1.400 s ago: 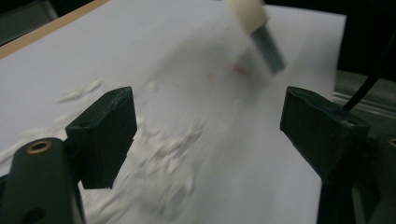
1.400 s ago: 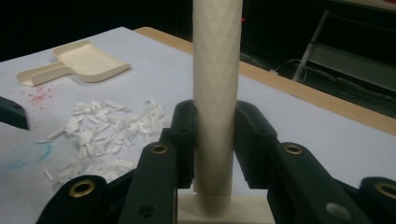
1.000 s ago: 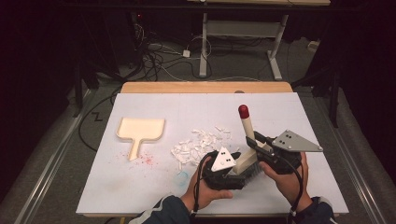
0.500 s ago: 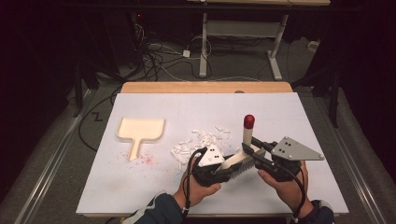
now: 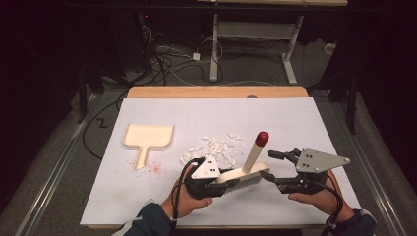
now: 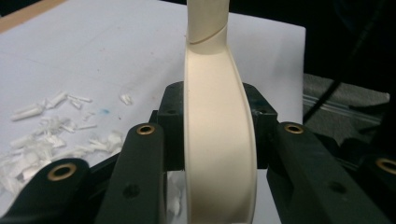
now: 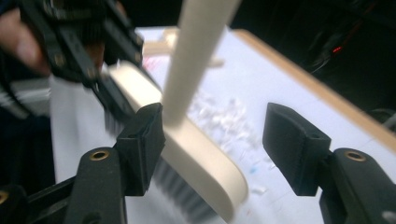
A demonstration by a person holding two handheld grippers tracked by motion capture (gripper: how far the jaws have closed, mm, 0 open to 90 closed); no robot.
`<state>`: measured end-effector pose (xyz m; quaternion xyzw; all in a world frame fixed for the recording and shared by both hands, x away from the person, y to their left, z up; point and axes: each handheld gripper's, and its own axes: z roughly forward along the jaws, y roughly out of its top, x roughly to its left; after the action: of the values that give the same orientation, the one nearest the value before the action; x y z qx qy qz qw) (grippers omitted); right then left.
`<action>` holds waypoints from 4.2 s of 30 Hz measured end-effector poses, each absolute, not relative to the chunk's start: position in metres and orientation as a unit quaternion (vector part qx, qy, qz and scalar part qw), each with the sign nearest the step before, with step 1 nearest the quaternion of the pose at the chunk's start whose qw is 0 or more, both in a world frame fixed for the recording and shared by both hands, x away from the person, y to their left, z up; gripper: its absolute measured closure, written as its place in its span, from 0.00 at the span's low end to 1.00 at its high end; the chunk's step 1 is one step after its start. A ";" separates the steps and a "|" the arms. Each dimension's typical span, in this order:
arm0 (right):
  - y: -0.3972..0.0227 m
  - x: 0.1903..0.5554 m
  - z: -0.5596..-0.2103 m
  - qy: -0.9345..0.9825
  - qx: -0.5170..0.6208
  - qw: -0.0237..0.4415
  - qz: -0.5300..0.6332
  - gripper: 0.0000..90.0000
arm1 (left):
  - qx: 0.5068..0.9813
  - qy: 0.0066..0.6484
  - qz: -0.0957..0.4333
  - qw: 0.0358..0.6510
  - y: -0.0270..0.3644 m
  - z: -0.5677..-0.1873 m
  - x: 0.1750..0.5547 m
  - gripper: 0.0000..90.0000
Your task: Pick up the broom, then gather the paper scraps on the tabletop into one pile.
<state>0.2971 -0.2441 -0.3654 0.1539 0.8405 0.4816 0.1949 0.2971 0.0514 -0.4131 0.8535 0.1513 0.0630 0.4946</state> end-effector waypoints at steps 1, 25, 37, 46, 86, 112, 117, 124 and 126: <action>-0.244 0.299 -0.368 0.847 0.150 0.188 0.474 0.43 | 0.854 0.151 0.063 0.495 0.051 -0.413 0.297 0.72; -0.202 0.301 -0.406 0.905 0.064 0.040 0.419 0.75 | 0.855 0.084 0.072 0.507 0.061 -0.410 0.288 0.54; -0.221 0.305 -0.386 0.887 0.135 0.105 0.430 0.76 | 0.833 0.137 0.193 0.500 0.101 -0.401 0.280 0.25; -0.242 0.319 -0.380 0.863 0.216 0.154 0.430 0.76 | 0.826 0.212 0.274 0.445 0.150 -0.424 0.274 0.18; -0.258 0.400 -0.407 0.834 0.337 0.302 0.315 0.76 | 0.826 0.353 0.270 0.346 0.218 -0.477 0.257 0.19; -0.146 0.432 -0.442 0.892 0.220 0.311 0.243 0.76 | 0.830 0.342 0.264 0.353 0.216 -0.477 0.252 0.19; -0.142 0.410 -0.443 0.902 0.181 0.289 0.264 0.75 | 0.832 0.338 0.264 0.351 0.214 -0.477 0.251 0.19; -0.158 0.367 -0.436 0.913 0.134 0.235 0.305 0.75 | 0.834 0.334 0.261 0.354 0.211 -0.476 0.250 0.19; -0.163 0.356 -0.427 0.909 0.140 0.225 0.320 0.76 | 0.836 0.326 0.267 0.352 0.210 -0.476 0.251 0.19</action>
<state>0.3559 -0.1634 -0.4269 0.1398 0.9095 0.3202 0.2255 0.2507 0.2098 -0.4756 0.8358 0.3257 0.2669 0.3524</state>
